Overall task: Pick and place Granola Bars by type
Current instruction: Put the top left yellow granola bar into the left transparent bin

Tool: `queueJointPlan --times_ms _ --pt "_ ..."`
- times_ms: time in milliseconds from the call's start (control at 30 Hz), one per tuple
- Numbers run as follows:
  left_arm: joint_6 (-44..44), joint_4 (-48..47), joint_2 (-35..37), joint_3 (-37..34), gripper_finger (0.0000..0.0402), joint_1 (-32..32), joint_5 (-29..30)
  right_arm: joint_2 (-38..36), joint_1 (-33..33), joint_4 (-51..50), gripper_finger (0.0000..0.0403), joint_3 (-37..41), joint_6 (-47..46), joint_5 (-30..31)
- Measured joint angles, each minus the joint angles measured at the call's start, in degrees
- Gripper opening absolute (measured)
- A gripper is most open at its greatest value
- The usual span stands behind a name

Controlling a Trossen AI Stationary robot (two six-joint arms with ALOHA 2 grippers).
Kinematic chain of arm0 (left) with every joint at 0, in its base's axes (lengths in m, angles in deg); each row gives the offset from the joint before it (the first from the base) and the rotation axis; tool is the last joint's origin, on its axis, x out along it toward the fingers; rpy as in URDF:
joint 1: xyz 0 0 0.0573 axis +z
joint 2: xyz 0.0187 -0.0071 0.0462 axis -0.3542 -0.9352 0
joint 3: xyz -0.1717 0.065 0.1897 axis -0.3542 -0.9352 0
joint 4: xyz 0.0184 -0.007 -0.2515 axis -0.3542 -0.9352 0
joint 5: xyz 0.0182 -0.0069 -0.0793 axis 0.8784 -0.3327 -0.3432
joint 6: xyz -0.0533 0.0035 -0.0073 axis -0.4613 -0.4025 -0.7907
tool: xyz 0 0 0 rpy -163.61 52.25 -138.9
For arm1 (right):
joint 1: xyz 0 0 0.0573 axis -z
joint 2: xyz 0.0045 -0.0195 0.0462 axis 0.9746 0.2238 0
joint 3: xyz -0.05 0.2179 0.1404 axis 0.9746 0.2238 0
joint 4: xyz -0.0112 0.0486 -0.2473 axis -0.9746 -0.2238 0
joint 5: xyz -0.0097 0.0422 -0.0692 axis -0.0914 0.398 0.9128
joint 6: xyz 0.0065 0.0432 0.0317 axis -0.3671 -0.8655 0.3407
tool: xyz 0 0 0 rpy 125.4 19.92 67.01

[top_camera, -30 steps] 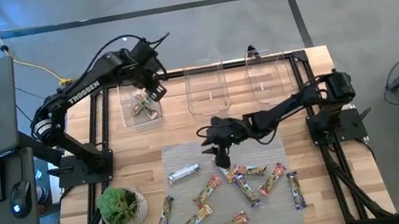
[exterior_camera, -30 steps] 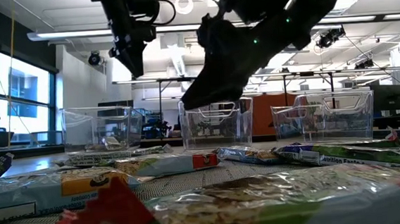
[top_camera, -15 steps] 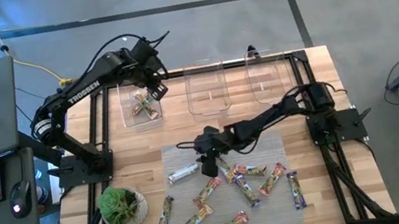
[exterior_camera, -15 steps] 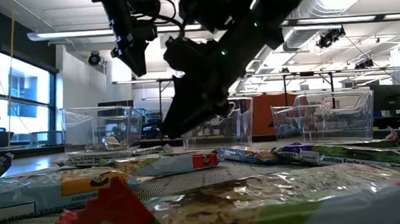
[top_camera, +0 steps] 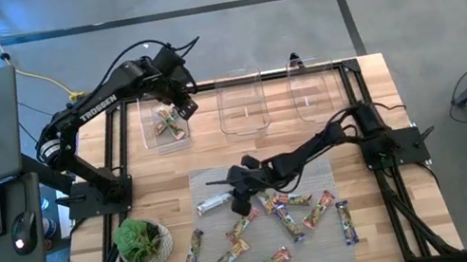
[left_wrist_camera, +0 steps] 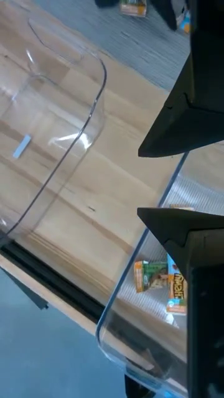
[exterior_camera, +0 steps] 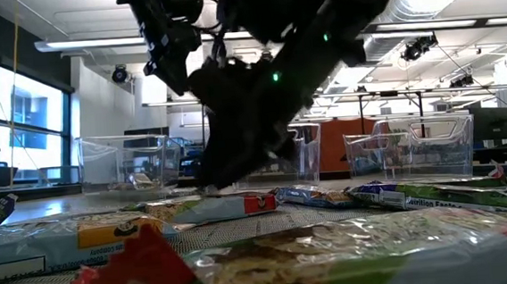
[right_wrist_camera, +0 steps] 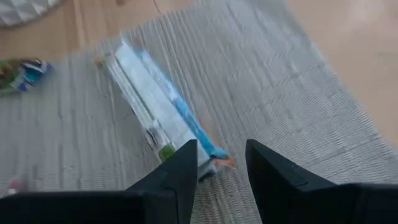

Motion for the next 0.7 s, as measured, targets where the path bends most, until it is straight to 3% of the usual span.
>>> queueJointPlan --times_ms 233,400,700 --pt "-1.34 0.0 0.0 0.0 0.0135 -0.01 -0.53 -0.03 -0.42 0.4 0.0121 -0.03 -0.32 1.95" --pt "-1.31 0.02 0.0 0.0 0.0135 -0.02 -0.52 -0.14 -0.44 0.16 0.0121 -0.03 -0.52 -1.26" --pt "-1.19 0.03 0.0 0.0 0.0135 0.0 -0.43 -0.37 -0.39 -1.61 0.0121 -0.03 -3.48 -1.43"
